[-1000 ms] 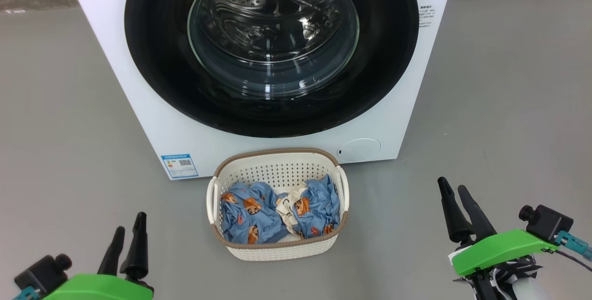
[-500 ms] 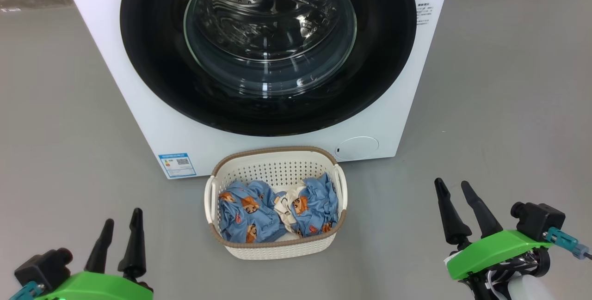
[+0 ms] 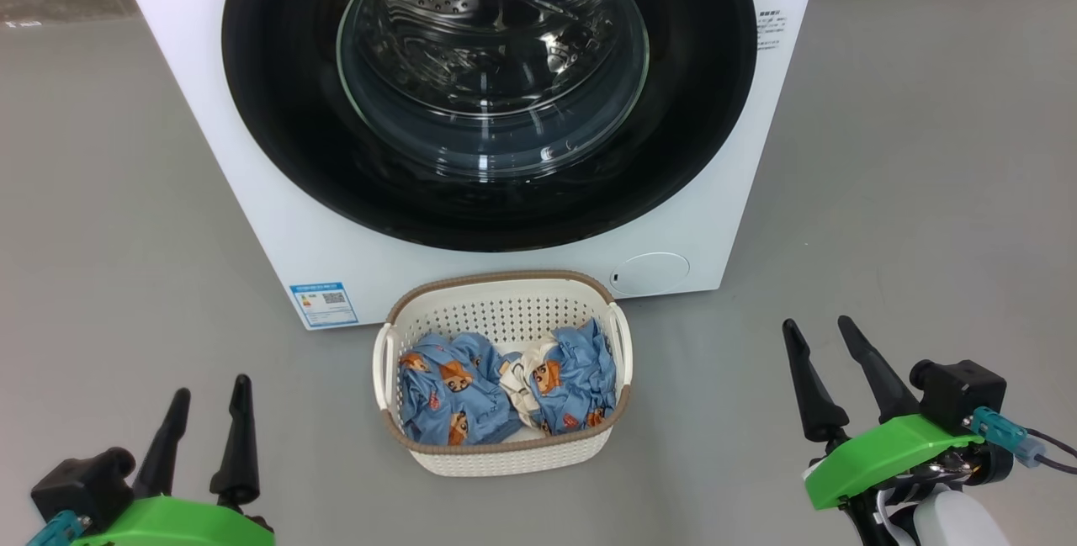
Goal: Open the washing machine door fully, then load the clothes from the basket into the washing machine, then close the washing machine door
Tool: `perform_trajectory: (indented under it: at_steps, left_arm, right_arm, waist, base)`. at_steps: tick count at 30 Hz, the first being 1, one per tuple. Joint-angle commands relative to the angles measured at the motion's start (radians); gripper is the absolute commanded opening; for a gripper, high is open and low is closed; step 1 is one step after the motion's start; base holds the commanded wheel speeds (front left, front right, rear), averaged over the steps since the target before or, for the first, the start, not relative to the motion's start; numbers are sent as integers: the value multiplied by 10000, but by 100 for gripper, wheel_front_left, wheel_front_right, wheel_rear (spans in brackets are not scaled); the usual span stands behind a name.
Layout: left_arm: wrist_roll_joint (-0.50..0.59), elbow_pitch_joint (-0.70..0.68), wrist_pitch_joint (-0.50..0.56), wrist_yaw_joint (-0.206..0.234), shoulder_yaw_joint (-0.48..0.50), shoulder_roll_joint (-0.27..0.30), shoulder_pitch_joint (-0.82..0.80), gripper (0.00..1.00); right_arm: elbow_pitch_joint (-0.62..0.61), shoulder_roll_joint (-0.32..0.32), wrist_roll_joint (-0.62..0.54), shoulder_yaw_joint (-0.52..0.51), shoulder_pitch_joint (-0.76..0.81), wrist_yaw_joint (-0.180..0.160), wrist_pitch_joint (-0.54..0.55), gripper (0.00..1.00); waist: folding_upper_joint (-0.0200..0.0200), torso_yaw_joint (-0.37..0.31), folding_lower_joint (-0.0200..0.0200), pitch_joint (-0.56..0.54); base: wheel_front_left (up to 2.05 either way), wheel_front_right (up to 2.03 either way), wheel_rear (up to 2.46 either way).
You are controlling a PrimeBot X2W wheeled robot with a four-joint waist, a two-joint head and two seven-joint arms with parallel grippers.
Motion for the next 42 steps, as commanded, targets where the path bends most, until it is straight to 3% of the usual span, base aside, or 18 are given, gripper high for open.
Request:
perform_trajectory:
  at_steps: [1,22,42]
  left_arm:
    - [242,-306,-132,-24,328,270,-402,100]
    - [2594,-206,-751,-29,540,454,-506,100]
    - [2532,25,-753,-29,811,323,-527,100]
  right_arm:
    - [-234,-21,-284,182,-414,13,-132,100]
    - [-298,30,-2994,184,-661,16,-747,100]
    - [-191,195,-3027,-241,-580,16,-749,100]
  waist:
    - [0,2,-1,2]
    - [0,-51,-1,25]
    - [0,-52,-1,-9]
  base:
    - [0,0,0]
    - [0,0,0]
    - [0,0,0]
